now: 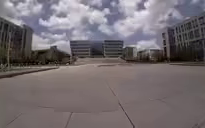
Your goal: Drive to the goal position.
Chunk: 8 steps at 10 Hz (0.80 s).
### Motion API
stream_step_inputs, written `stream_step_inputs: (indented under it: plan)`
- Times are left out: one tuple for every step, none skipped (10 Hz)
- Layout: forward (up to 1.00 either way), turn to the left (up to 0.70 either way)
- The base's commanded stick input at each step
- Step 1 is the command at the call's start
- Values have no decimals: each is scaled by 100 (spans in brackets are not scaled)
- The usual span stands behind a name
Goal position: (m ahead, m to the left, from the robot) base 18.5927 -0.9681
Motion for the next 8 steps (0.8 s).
stream_step_inputs:
  plan:
    - [70, 0]
    - [70, 0]
    - [70, 0]
    - [70, 0]
    - [70, 0]
    - [70, 0]
    - [70, 0]
    - [70, 0]
